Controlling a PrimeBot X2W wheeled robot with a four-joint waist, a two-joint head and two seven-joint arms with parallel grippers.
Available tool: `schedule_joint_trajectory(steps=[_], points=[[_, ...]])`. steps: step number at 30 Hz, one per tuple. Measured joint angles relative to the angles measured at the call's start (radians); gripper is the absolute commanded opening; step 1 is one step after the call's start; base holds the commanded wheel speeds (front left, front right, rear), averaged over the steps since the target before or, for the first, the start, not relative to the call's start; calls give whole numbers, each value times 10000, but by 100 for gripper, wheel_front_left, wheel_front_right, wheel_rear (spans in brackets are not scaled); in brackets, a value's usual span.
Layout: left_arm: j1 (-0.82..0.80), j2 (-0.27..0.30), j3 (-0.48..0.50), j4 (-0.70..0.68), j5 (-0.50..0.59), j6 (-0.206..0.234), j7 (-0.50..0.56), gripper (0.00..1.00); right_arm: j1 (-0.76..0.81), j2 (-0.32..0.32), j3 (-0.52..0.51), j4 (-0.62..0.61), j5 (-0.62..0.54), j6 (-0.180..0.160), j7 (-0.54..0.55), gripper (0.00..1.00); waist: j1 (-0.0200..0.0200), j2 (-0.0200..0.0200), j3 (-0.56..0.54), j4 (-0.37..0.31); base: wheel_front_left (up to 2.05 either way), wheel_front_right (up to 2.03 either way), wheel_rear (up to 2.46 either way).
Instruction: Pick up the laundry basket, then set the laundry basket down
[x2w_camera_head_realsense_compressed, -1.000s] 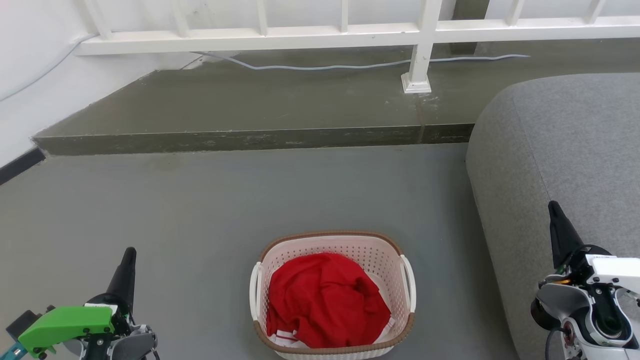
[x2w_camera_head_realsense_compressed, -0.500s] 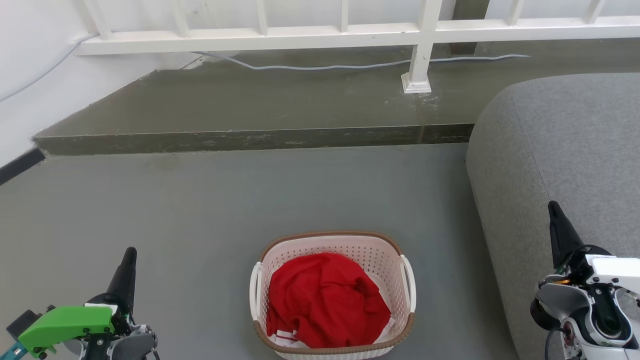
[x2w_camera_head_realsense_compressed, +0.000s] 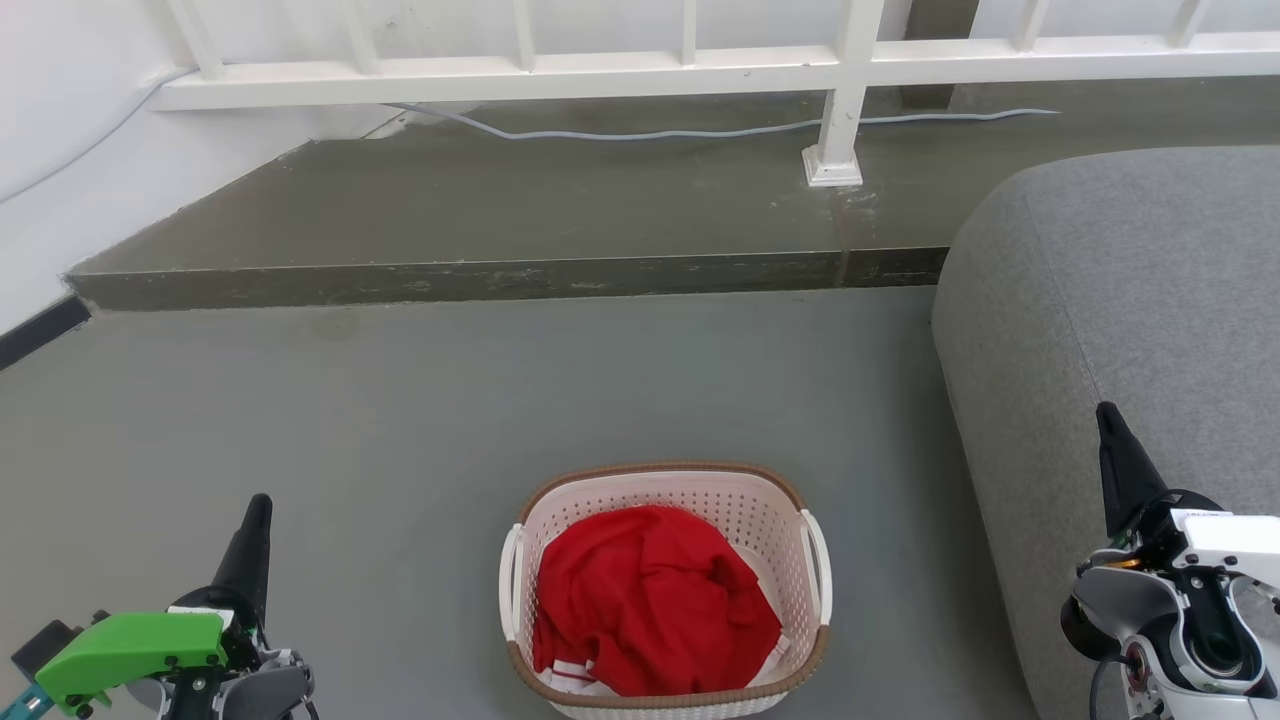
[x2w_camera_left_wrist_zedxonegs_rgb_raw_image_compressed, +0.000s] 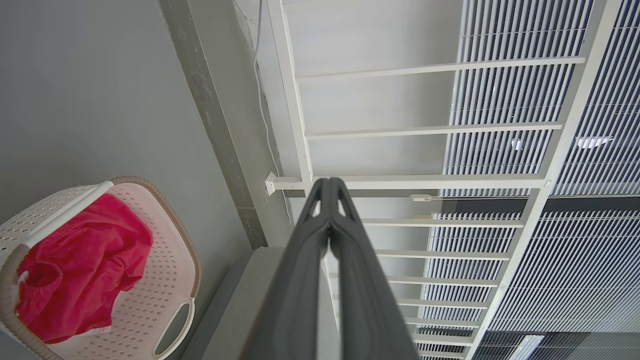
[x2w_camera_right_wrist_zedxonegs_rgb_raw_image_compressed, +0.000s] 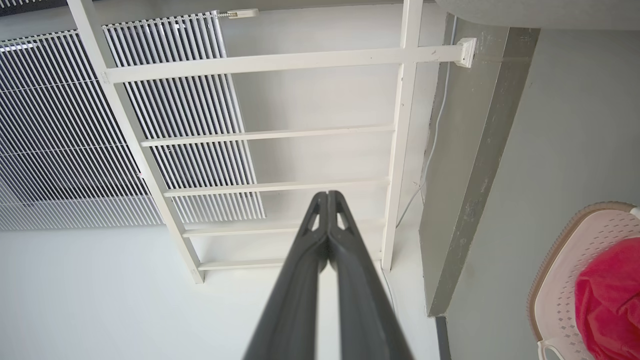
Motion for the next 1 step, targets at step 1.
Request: schedule_joint_trajectory(steps=[1], points=[[0,0,0,0,0,0,0,0,0,2,-2,0,0,0,2,0,0,0,0,0,0,0,0]])
